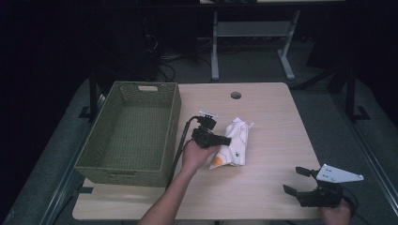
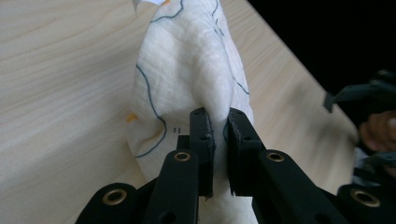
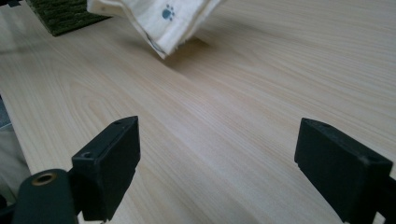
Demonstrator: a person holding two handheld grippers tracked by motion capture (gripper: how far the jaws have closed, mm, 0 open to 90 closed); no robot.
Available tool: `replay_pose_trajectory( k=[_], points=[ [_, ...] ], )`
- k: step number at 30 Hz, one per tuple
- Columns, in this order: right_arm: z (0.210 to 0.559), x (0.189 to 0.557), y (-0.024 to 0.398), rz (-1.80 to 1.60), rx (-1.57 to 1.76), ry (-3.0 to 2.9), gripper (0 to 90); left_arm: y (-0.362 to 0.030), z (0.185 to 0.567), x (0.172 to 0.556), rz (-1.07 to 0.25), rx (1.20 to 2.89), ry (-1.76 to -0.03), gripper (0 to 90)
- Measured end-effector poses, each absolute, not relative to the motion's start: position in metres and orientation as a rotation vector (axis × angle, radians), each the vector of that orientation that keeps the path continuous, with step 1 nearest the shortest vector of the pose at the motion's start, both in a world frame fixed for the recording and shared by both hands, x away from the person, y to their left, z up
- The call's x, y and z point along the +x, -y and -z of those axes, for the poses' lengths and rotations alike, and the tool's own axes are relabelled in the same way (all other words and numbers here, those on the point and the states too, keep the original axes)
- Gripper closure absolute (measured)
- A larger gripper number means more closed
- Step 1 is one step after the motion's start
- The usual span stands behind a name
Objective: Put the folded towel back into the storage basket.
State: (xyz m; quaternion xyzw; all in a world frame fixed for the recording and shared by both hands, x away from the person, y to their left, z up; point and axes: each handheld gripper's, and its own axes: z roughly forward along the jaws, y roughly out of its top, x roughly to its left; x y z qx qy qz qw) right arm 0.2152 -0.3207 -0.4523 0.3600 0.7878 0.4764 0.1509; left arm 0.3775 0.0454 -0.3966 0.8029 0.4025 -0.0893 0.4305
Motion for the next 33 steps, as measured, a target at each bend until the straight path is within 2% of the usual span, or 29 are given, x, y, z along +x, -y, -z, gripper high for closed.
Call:
replay_pose_trajectory(
  k=[14, 33],
  points=[
    [0.452, 0.214, 0.318, -1.358, 1.022, -2.269, 13.6, -0.073, 0.377, 0.370, 0.405, 1.883, -0.941, 83.5],
    [0.454, 0.216, 0.316, -1.330, 1.033, -2.277, 13.6, -0.110, 0.354, 0.363, 0.469, 1.855, -0.911, 83.3]
  ],
)
